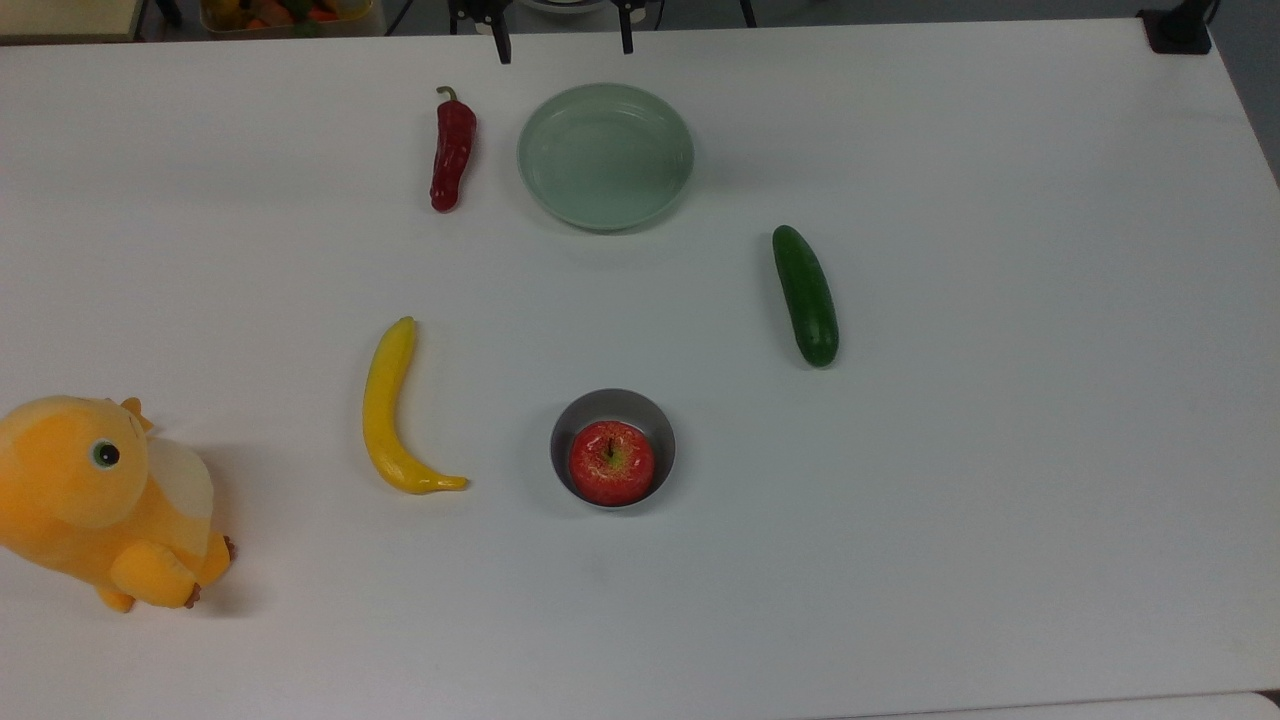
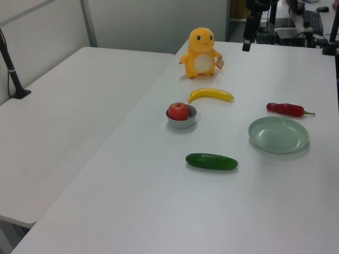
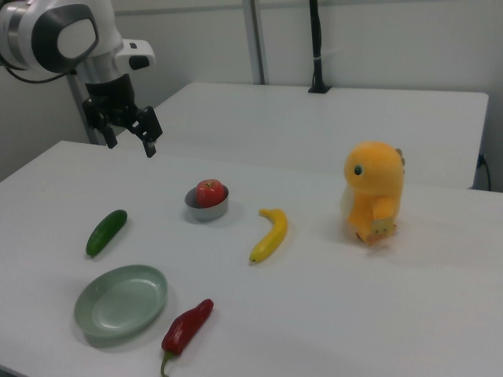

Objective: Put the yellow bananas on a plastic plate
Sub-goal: 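Move the gripper from rest toward the yellow banana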

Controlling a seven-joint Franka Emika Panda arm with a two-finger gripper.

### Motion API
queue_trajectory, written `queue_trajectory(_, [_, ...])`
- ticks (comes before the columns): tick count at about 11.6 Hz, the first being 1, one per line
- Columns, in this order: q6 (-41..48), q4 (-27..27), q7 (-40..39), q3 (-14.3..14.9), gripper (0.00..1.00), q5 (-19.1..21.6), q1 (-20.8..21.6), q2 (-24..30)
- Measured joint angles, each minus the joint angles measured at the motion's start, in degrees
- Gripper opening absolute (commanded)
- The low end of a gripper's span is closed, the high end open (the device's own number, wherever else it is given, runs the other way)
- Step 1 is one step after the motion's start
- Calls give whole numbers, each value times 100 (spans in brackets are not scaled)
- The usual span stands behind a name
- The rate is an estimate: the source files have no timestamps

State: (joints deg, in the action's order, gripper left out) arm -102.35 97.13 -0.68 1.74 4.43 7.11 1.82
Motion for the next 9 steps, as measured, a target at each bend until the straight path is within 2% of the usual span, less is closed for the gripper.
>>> queue_trajectory(6, [0,5,0,18,100,0,-2,-64])
queue_trajectory(9, [-4,5,-2,189,100,0,-11,-102])
